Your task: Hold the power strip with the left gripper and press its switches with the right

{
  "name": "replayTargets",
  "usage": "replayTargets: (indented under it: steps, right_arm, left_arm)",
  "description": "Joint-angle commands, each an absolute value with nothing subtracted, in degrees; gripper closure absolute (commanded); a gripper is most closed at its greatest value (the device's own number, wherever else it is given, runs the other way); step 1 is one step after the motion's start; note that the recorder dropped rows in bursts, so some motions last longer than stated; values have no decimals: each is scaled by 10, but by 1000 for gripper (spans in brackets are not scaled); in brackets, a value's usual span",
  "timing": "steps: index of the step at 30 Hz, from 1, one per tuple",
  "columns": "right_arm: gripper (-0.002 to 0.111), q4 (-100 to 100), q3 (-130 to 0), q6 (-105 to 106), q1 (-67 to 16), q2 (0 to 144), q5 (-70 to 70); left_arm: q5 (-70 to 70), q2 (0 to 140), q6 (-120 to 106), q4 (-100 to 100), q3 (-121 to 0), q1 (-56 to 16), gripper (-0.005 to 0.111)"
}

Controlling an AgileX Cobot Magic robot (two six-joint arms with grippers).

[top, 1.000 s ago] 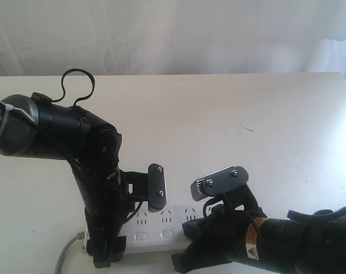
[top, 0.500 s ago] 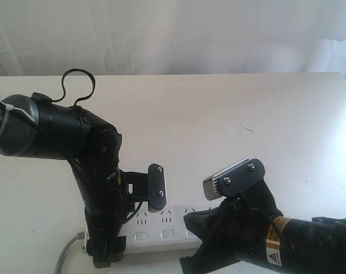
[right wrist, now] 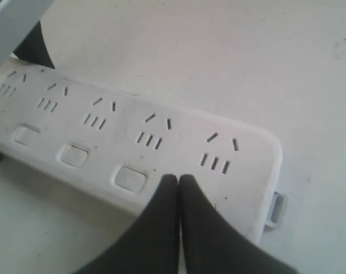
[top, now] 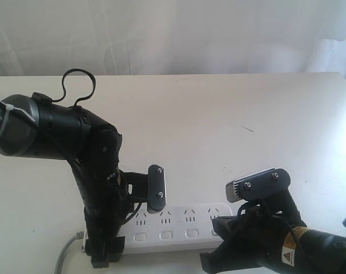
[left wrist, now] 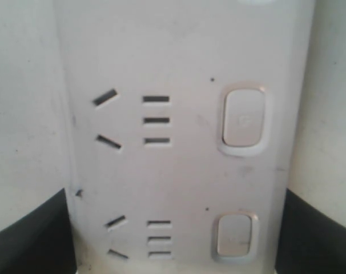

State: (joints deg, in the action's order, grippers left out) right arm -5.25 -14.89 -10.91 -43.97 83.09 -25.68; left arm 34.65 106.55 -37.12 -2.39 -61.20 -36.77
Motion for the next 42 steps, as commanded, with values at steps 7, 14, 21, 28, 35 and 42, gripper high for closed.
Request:
replayTargets:
  steps: [7, 14, 21, 28, 35, 42]
  right_arm:
    - [108, -55, -146, -102, -440, 829, -259]
    - [108, -55, -146, -102, -440, 858, -272]
    - [108, -55, -146, -107, -440, 864, -273]
    - [108, -58, -146, -107, -440, 864, -280]
    - [108, -61, -146, -101, -440, 864, -279]
    - [108, -71, -146, -102, -440, 864, -282]
  left_arm:
    - [401, 1093, -373, -27, -593, -367, 107]
    - [399, 1093, -373, -27, -593, -367, 107]
    - [399, 1093, -373, -23, -593, -367, 107]
    - [399, 1093, -373, -22, -593, -367, 107]
    - [399, 1093, -375, -20, -593, -367, 107]
    - [399, 1093, -375, -18, -593, -367, 107]
